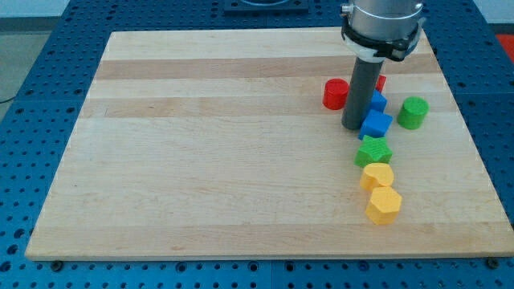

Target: Nudge the red circle up a bit

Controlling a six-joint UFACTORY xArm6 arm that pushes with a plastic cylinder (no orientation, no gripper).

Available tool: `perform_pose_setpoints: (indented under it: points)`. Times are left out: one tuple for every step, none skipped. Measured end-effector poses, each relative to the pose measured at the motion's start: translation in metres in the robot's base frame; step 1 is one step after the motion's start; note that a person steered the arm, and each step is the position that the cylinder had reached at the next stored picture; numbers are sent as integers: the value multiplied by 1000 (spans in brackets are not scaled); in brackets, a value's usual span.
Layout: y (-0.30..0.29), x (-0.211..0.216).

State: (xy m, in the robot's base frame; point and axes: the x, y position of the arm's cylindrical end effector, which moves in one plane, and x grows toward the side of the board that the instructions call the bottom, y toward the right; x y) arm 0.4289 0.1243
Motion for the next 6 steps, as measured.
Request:
perform_pose_setpoints:
  points:
    - [-29,-3]
    - [-36,-17]
    - [-24,-30]
    - [-21,-38]
    - [-21,-60]
    - [-13,-81]
